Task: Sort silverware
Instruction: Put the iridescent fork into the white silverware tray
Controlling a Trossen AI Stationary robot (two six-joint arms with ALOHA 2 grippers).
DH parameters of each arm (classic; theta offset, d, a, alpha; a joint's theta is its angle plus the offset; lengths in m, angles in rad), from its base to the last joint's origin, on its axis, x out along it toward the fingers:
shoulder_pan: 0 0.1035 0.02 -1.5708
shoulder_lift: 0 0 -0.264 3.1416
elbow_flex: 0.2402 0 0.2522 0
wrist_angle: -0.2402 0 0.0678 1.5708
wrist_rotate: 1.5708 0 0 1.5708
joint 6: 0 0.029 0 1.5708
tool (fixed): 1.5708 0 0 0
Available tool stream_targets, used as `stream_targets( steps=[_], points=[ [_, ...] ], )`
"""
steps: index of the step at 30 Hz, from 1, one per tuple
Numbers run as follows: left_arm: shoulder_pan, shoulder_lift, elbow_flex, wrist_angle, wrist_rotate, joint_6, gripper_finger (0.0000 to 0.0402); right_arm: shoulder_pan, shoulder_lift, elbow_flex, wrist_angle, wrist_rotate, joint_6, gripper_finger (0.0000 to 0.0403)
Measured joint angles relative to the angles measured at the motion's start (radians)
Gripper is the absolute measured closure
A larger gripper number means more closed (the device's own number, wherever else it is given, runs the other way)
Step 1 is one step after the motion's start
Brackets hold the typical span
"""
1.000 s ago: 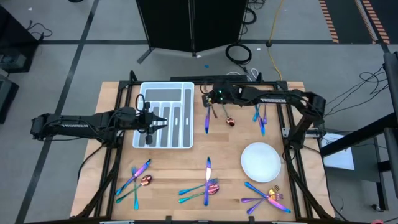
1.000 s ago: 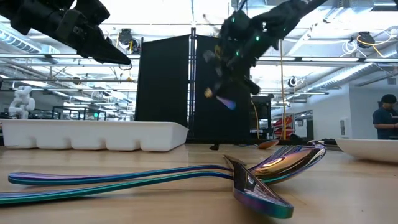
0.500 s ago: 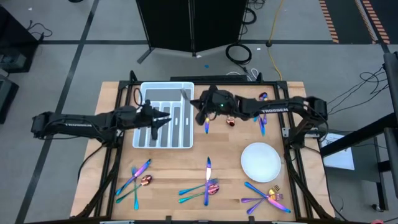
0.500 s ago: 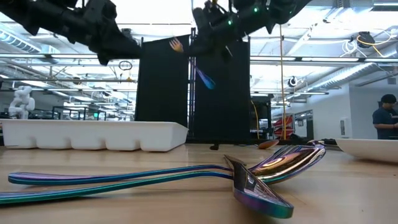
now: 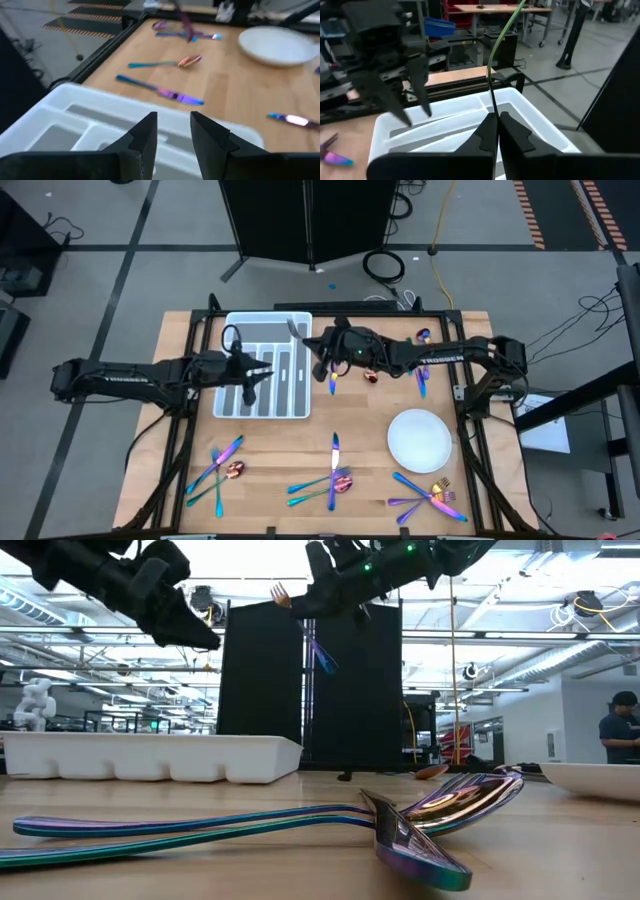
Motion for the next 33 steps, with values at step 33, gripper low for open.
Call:
stream_targets(
  steps=[33],
  points=[
    [0.000,-0.163,0.066,-0.311,-0.094,-0.031,0.0283,-0.007,0.362,0.526,-0.494,0.134,0.654,0.0403]
  ],
)
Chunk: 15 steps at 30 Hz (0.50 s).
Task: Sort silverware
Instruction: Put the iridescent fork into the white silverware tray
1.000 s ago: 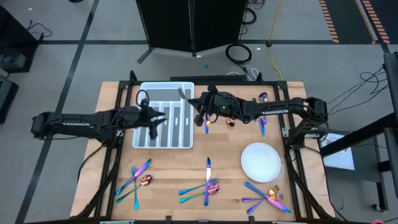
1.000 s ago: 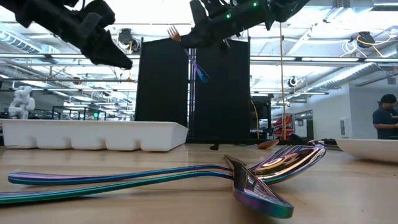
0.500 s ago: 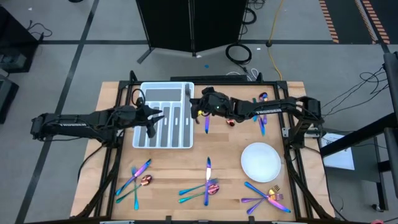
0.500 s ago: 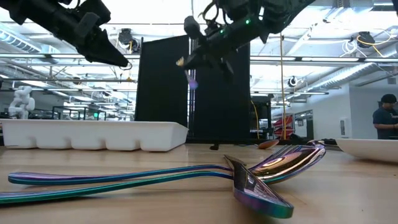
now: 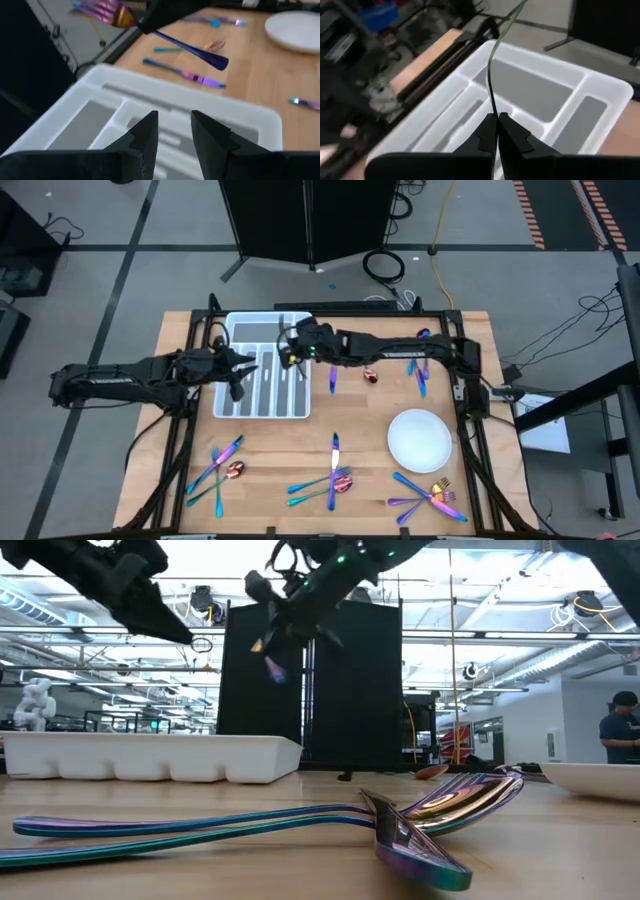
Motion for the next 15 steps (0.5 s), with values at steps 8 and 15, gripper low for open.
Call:
stream_targets(
  steps=[8,15],
  points=[
    [0.000,-0.098,0.019,-0.125,-0.002,-0.053,0.0283,0.025,0.185,0.098,-0.019,-0.109,0.135,0.0403],
    [-0.001,-0.118,0.019,-0.126,-0.001,-0.055,0.0283,0.053,0.224,0.184,-0.131,-0.026,0.157,0.0403]
  ],
)
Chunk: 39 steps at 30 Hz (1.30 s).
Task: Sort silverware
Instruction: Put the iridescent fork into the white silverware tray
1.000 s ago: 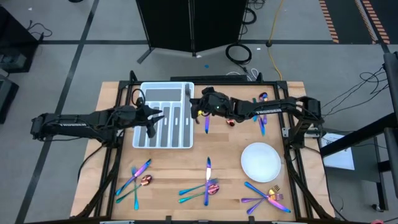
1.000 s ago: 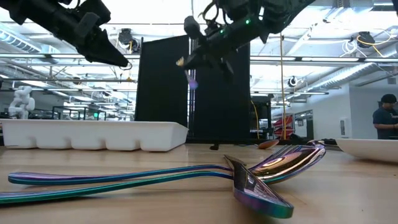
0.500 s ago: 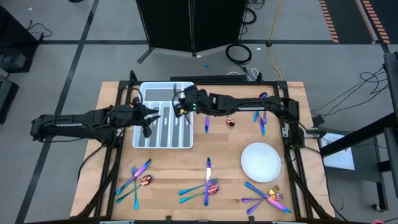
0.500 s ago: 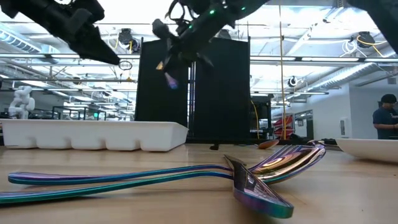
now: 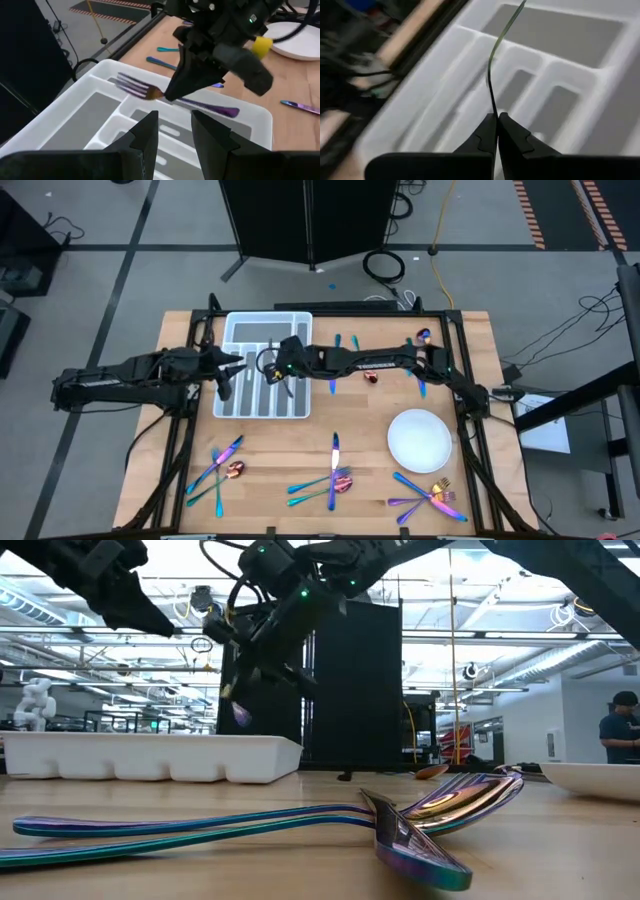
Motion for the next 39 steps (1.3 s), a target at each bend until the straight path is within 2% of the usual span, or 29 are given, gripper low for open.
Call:
stream_targets(
  steps=[4,7,10,15,17,18,21,23,30,34,36,39],
  points=[
    [0.000,0.001,0.000,0.017,0.001,-0.031,0.0283,0.015,0.000,0.051,-0.088,0.050,-0.069,0.0403],
    [0.000,0.001,-0.031,0.140,-0.001,-0.068,0.0283,0.042,-0.007,0.088,-0.113,0.145,-0.210,0.0403],
    [0.001,0.006,-0.100,0.306,-0.034,-0.101,0.0283,0.088,-0.028,0.115,-0.165,0.347,-0.338,0.0403],
    [0.021,0.014,-0.142,0.390,-0.185,-0.138,0.0283,0.165,-0.052,0.128,-0.167,0.723,-0.619,0.0403],
    [0.024,0.016,-0.143,0.431,-0.180,-0.151,0.0283,0.184,-0.052,0.126,-0.147,0.837,-0.740,0.0403],
    [0.024,0.019,-0.143,0.457,-0.145,-0.154,0.0283,0.190,-0.051,0.126,-0.124,0.875,-0.796,0.0403],
    [0.018,0.044,-0.143,0.559,0.005,-0.127,0.0283,0.195,-0.051,0.127,-0.068,0.935,-0.925,0.0403],
    [0.013,0.069,-0.143,0.609,0.068,-0.123,0.0283,0.191,-0.051,0.127,-0.042,0.970,-1.006,0.0403],
    [0.047,0.134,-0.140,0.810,0.040,-0.162,0.0283,0.175,-0.051,0.126,-0.026,0.983,-1.293,0.0403],
    [0.126,0.133,-0.092,0.802,0.037,-0.231,0.0283,0.164,-0.051,0.126,-0.039,0.976,-1.452,0.0403],
    [0.184,0.134,-0.060,0.739,0.040,-0.283,0.0283,0.160,-0.051,0.126,-0.035,0.964,-1.524,0.0403],
    [0.293,0.148,-0.012,0.605,0.125,-0.391,0.0283,0.157,-0.050,0.126,-0.028,0.953,-1.665,0.0403]
  ],
)
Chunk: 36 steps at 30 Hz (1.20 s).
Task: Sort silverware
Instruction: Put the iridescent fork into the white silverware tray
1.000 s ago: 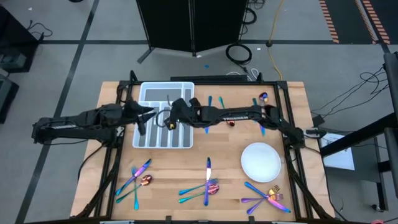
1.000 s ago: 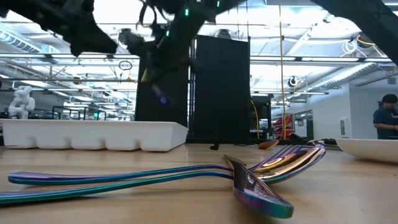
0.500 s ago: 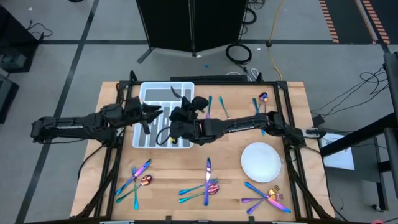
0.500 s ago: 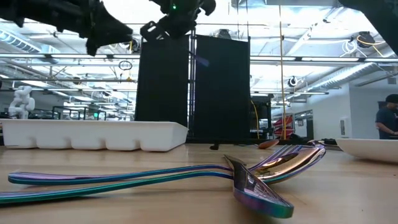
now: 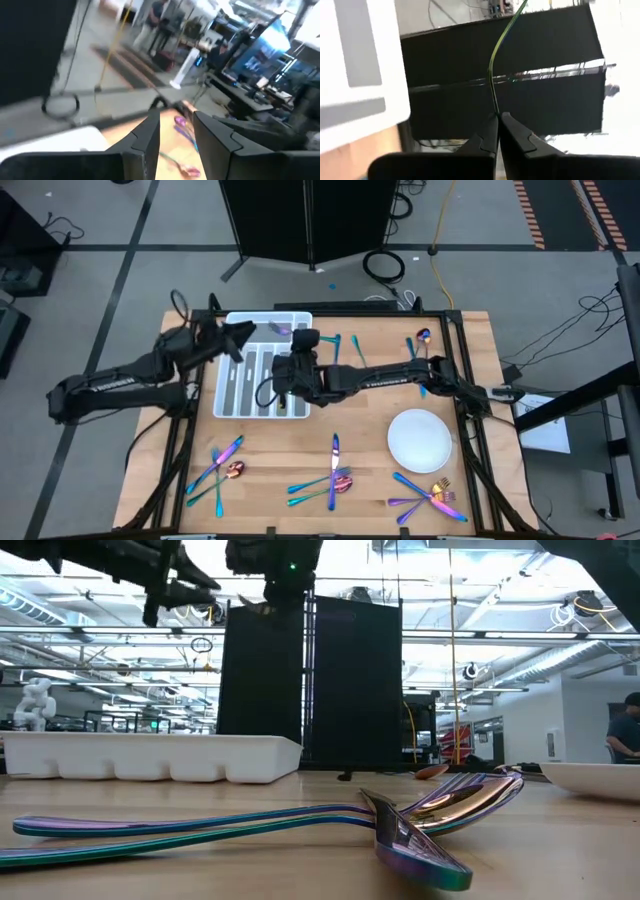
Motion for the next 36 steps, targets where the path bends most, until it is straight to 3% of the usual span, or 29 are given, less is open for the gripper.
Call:
stream_targets(
  steps=[8,13,18,26,36],
  points=[
    [0.304,0.131,0.046,-0.059,0.533,-0.288,0.0283,-0.021,0.000,-0.001,0.007,-0.112,-0.382,0.0403],
    [0.417,0.250,0.046,-0.099,0.737,-0.344,0.0283,-0.021,0.000,-0.001,0.003,-0.121,-0.450,0.0403],
    [0.457,0.330,0.046,-0.005,0.930,-0.413,0.0283,-0.019,0.000,-0.002,0.010,-0.153,-0.519,0.0403],
    [0.457,0.360,0.046,0.019,1.025,-0.471,0.0283,-0.019,0.002,-0.009,0.058,-0.170,-0.587,0.0403],
    [0.440,0.360,0.046,0.030,1.033,-0.471,0.0283,-0.033,0.002,-0.009,0.113,-0.172,-0.637,0.0403]
  ],
)
